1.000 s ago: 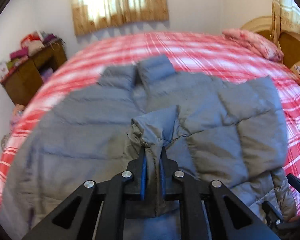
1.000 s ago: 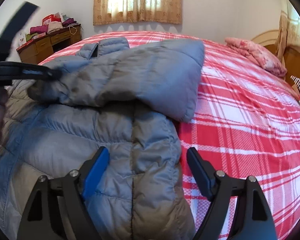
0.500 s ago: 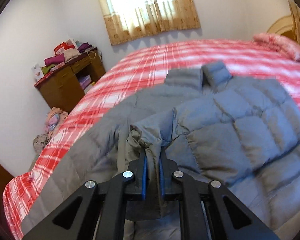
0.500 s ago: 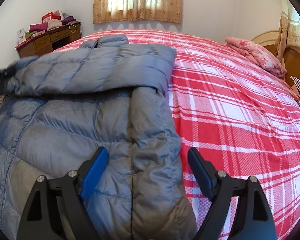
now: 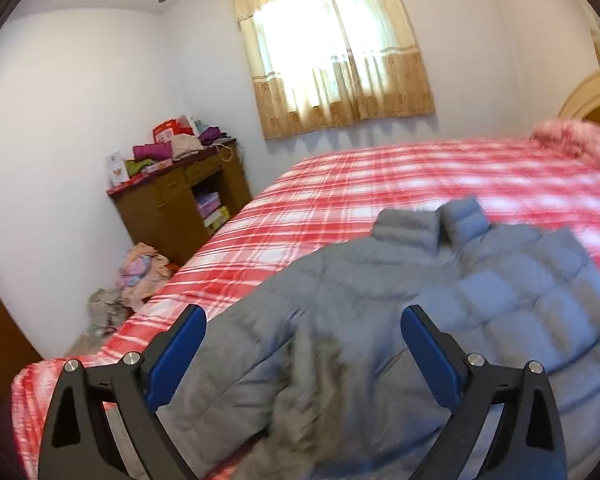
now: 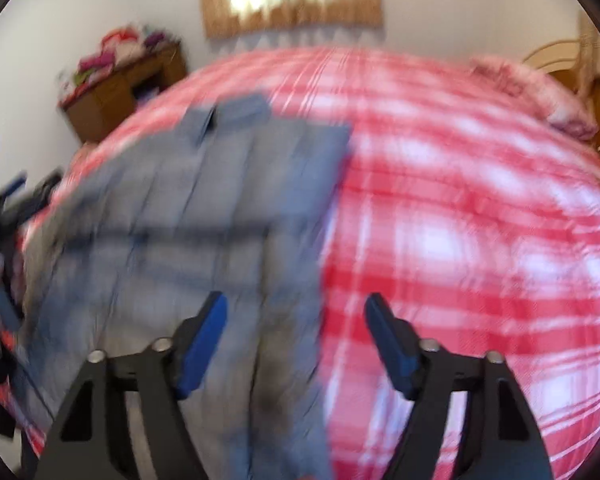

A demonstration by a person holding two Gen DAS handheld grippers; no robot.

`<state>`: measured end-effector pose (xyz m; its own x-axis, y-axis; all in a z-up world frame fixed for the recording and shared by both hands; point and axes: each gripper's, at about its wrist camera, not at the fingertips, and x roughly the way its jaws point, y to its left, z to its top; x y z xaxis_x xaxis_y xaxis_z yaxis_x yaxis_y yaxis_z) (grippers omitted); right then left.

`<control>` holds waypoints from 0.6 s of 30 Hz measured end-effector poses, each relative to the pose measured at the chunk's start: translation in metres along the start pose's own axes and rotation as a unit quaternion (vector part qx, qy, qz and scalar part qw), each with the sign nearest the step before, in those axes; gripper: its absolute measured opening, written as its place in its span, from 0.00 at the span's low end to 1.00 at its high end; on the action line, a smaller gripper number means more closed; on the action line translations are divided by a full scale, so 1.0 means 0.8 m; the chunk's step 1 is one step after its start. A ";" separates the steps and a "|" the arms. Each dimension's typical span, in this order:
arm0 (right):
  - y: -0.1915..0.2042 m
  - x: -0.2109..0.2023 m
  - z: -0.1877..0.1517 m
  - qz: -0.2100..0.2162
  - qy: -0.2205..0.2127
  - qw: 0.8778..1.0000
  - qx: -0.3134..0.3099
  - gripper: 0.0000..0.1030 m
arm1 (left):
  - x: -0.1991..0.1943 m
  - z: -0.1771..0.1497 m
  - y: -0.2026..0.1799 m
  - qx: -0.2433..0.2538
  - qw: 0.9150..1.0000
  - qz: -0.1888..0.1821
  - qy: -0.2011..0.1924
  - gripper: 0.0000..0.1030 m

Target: Fold large clothes

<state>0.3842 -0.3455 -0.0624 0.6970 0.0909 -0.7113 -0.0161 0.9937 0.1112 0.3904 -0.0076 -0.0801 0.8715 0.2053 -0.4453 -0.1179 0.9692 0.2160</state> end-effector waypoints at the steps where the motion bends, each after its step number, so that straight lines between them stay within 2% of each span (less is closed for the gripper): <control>1: -0.001 0.008 0.016 -0.009 -0.022 1.000 0.011 0.56 | 0.009 0.004 -0.007 -0.004 1.000 0.006 0.012 0.96; 3: 0.004 0.039 0.042 -0.020 -0.056 0.998 0.029 0.48 | 0.032 0.006 -0.023 -0.015 0.999 0.007 0.038 0.96; 5: 0.016 0.083 0.056 -0.022 -0.064 0.997 0.038 0.46 | 0.058 -0.002 -0.045 -0.008 0.998 0.025 0.057 0.96; 8: 0.035 0.142 0.057 -0.018 -0.041 0.998 0.040 0.46 | 0.093 -0.022 -0.068 0.015 0.996 0.040 0.081 0.96; 9: 0.045 0.164 0.053 -0.009 -0.030 0.999 0.027 0.46 | 0.105 -0.028 -0.074 0.022 0.995 0.037 0.092 0.96; 12: 0.064 0.209 0.027 -0.022 0.005 1.000 -0.014 0.45 | 0.129 -0.050 -0.085 0.038 0.991 0.039 0.120 0.96; 14: 0.059 0.217 0.014 -0.014 0.016 1.000 -0.010 0.45 | 0.144 -0.059 -0.086 0.034 0.989 0.023 0.142 0.96; 18: 0.039 0.218 0.011 0.010 0.023 0.999 0.020 0.44 | 0.149 -0.063 -0.088 0.033 0.987 0.017 0.157 0.96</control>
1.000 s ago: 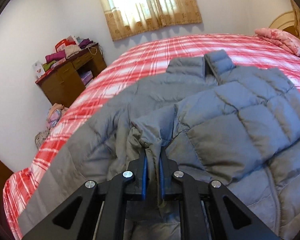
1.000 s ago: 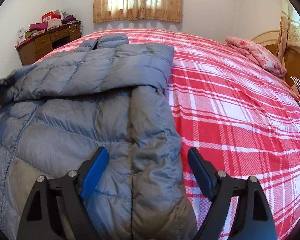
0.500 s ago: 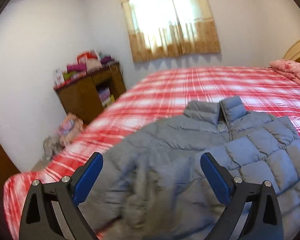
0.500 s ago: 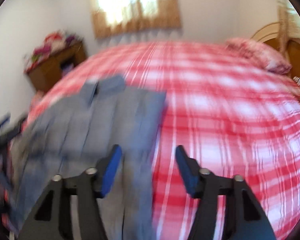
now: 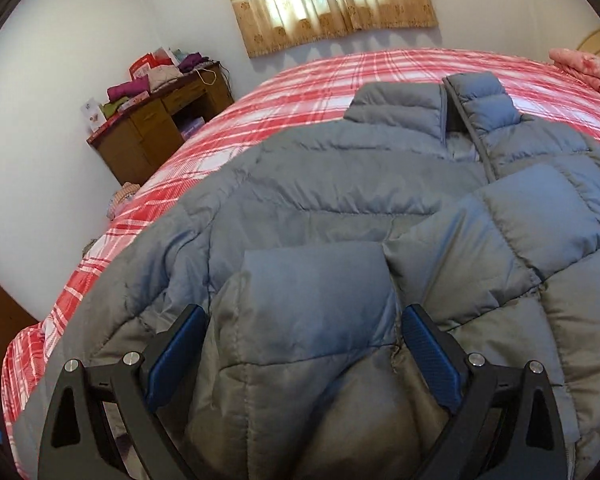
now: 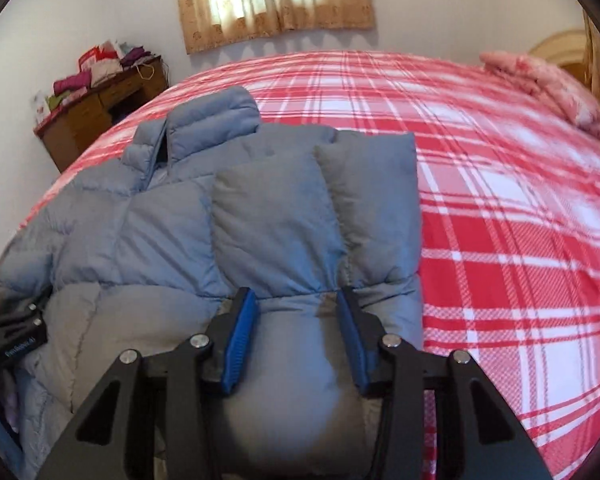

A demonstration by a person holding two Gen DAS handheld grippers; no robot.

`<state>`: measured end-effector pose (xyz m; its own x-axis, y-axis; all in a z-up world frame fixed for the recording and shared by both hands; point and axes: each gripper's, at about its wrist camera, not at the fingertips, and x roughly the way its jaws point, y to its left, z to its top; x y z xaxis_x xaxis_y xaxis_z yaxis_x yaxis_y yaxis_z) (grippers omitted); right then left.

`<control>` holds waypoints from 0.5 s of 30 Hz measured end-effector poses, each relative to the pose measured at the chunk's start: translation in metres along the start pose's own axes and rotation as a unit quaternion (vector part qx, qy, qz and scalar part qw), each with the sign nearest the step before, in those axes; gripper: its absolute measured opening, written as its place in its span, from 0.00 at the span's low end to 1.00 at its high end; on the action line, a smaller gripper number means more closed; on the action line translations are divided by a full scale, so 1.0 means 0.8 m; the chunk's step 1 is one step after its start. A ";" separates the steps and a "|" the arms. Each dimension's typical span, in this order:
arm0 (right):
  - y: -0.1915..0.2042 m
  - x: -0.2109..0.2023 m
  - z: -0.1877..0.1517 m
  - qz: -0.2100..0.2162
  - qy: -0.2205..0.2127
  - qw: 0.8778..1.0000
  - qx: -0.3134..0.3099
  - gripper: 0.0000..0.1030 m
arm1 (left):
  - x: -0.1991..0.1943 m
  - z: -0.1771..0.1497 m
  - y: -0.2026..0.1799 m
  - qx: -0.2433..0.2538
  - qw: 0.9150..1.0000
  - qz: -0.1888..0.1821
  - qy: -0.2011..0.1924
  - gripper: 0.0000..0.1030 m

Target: Fold large clothes

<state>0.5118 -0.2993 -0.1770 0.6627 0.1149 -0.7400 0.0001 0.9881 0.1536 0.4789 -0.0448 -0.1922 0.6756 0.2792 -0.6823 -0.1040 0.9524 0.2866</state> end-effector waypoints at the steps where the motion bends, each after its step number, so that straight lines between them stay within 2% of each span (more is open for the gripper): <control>1: 0.003 0.001 0.000 0.000 0.001 1.000 0.002 0.44 | 0.001 0.000 -0.001 0.001 1.000 0.000 0.002 0.96; 5: 0.015 0.002 -0.003 -0.013 0.006 1.000 -0.009 0.44 | 0.009 0.003 -0.002 0.001 1.000 0.005 0.013 0.99; 15: 0.026 0.006 -0.004 -0.044 0.012 0.998 -0.034 0.45 | 0.008 0.003 -0.005 0.006 1.000 0.014 0.009 0.99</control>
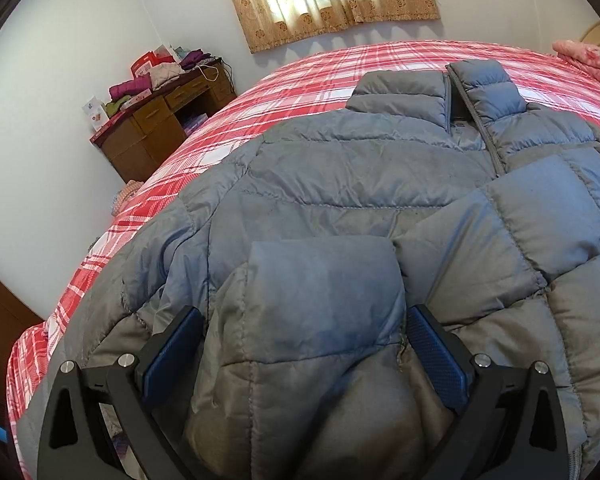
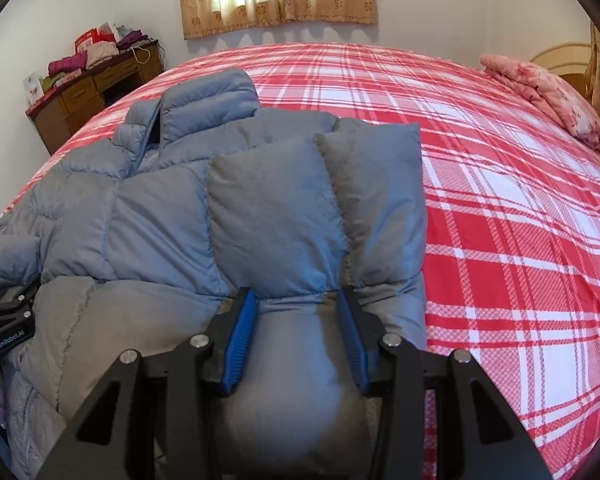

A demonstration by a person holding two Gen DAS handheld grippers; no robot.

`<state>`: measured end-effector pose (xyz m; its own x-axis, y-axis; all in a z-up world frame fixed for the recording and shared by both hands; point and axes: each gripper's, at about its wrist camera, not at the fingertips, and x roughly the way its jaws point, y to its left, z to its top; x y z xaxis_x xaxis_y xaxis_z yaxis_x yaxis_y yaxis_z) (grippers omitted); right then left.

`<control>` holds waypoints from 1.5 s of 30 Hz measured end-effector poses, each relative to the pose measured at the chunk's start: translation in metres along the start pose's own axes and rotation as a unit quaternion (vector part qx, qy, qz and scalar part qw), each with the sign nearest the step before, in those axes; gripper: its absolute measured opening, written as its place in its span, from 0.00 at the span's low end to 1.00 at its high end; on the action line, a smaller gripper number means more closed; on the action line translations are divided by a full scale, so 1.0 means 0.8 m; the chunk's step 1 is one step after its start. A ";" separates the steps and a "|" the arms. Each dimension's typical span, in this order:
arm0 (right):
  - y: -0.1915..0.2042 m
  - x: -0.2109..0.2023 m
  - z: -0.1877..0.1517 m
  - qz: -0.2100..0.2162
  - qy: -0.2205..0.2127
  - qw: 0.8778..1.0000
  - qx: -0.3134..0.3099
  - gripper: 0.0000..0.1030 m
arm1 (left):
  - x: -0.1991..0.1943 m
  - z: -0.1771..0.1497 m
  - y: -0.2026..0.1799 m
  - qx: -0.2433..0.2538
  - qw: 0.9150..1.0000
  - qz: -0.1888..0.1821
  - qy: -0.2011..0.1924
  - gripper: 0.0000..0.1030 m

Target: Fold large clothes

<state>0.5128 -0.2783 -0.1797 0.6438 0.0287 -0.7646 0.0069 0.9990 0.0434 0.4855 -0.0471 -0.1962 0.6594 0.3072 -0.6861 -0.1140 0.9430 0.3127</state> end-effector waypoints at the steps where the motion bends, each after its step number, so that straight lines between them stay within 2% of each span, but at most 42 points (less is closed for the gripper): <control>1: 0.001 0.000 0.000 -0.002 0.002 1.000 -0.002 0.45 | 0.000 0.000 0.000 0.000 1.000 0.001 -0.001 0.99; 5: 0.008 -0.021 0.010 -0.020 -0.001 1.000 -0.010 0.44 | 0.000 -0.003 -0.005 0.001 1.000 0.005 -0.003 0.99; 7: 0.016 -0.061 0.012 0.008 -0.041 0.999 0.000 0.46 | 0.000 -0.004 -0.005 -0.002 1.000 0.003 -0.003 0.99; 10: 0.050 -0.082 0.006 0.021 -0.053 0.998 -0.041 0.48 | 0.001 -0.004 -0.003 -0.004 1.000 0.001 -0.003 0.99; 13: 0.072 -0.057 -0.009 0.025 -0.030 0.997 -0.069 0.48 | 0.002 -0.004 -0.002 -0.006 1.000 -0.001 -0.002 0.99; 16: 0.068 -0.027 -0.026 0.025 -0.009 0.998 -0.057 0.49 | 0.001 -0.006 -0.001 -0.009 1.000 -0.006 -0.001 0.99; 21: 0.068 -0.017 -0.028 0.018 0.002 0.998 -0.062 0.50 | 0.002 -0.006 0.003 -0.010 1.000 -0.008 0.000 0.99; 45: 0.072 -0.017 -0.032 0.005 -0.003 0.998 -0.067 0.50 | 0.003 -0.006 0.009 -0.011 1.000 -0.011 0.001 0.99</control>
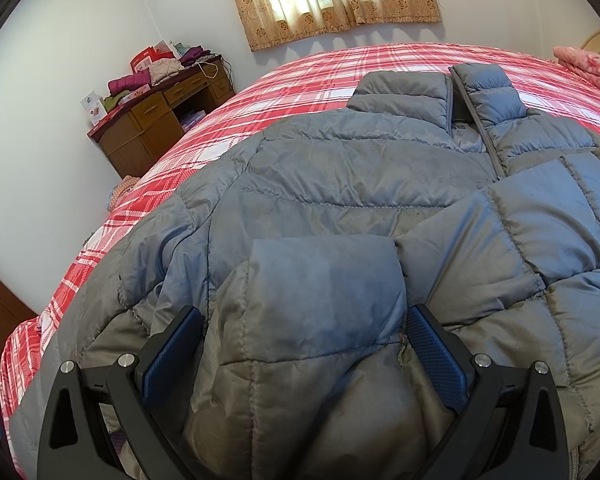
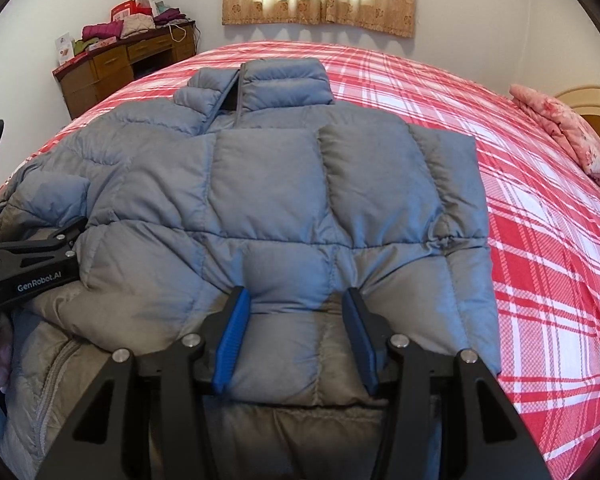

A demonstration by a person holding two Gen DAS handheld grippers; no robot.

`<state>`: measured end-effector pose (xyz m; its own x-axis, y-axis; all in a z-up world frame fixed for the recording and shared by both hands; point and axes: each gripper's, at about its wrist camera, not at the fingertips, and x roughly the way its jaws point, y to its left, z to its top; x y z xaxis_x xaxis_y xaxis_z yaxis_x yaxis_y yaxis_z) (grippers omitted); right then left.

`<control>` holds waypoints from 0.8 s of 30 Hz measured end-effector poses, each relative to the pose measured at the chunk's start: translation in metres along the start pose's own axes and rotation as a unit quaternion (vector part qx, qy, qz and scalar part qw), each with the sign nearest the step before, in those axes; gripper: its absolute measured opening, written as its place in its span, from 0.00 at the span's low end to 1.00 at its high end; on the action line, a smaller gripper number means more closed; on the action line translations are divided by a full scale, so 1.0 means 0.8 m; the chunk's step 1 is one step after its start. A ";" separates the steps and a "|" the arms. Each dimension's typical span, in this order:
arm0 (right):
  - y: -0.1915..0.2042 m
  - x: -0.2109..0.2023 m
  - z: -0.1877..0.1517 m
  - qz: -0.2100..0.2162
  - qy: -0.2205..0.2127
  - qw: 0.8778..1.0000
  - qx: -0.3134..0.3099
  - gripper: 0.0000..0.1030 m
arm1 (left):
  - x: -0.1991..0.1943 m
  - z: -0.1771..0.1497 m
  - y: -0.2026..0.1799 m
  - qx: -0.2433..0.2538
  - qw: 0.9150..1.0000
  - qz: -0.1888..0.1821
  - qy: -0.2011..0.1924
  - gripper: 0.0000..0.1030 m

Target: Fold large clothes

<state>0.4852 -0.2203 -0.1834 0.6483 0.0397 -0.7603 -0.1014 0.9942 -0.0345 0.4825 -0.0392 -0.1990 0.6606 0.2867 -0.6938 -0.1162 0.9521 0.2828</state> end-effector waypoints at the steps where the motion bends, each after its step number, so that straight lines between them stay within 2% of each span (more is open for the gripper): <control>1: 0.001 0.000 0.000 -0.002 0.000 1.000 -0.001 0.50 | 0.000 0.000 0.000 0.000 1.000 0.000 0.000 0.99; 7: 0.004 -0.001 -0.002 -0.012 -0.002 1.000 -0.007 0.51 | -0.009 0.005 0.010 0.008 1.000 -0.014 0.003 0.99; 10: 0.004 -0.001 -0.003 -0.016 -0.004 1.000 -0.006 0.52 | -0.047 0.006 0.030 0.025 0.999 -0.006 -0.026 0.99; 12: 0.004 -0.001 -0.003 -0.020 -0.004 1.000 -0.008 0.53 | -0.079 0.004 0.058 0.017 0.998 -0.014 -0.050 0.99; 14: 0.004 -0.002 -0.002 -0.020 -0.004 1.000 -0.007 0.55 | -0.107 -0.001 0.096 0.016 0.998 0.009 -0.063 0.99; 15: 0.002 -0.003 -0.001 -0.020 -0.003 1.000 -0.006 0.59 | -0.118 -0.008 0.118 0.012 0.998 0.023 -0.065 0.99; 16: 0.001 -0.006 0.000 -0.021 -0.001 1.000 -0.007 0.67 | -0.127 -0.018 0.142 0.008 0.997 0.033 -0.066 0.99; 17: 0.001 -0.011 0.000 -0.024 -0.001 1.000 -0.011 0.72 | -0.134 -0.035 0.174 0.004 0.997 0.053 -0.061 0.99; 18: 0.000 -0.022 -0.002 -0.028 -0.008 0.999 -0.017 0.84 | -0.136 -0.045 0.191 0.001 0.996 0.068 -0.056 0.99; 19: 0.000 -0.032 -0.004 -0.027 -0.018 0.999 -0.018 0.90 | -0.136 -0.065 0.222 -0.008 0.995 0.087 -0.044 0.99; 23: 0.005 -0.065 -0.014 -0.012 -0.044 0.999 -0.019 0.90 | -0.122 -0.134 0.314 -0.052 0.989 0.140 0.013 0.99; 24: 0.008 -0.072 -0.017 -0.009 -0.048 0.999 -0.021 0.90 | -0.113 -0.154 0.336 -0.065 0.986 0.147 0.040 0.99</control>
<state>0.4371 -0.2177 -0.1484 0.7192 0.0332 -0.6940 -0.1195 0.9899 -0.0765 0.3001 0.2042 -0.1419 0.5248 0.5550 -0.6454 -0.3915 0.8306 0.3960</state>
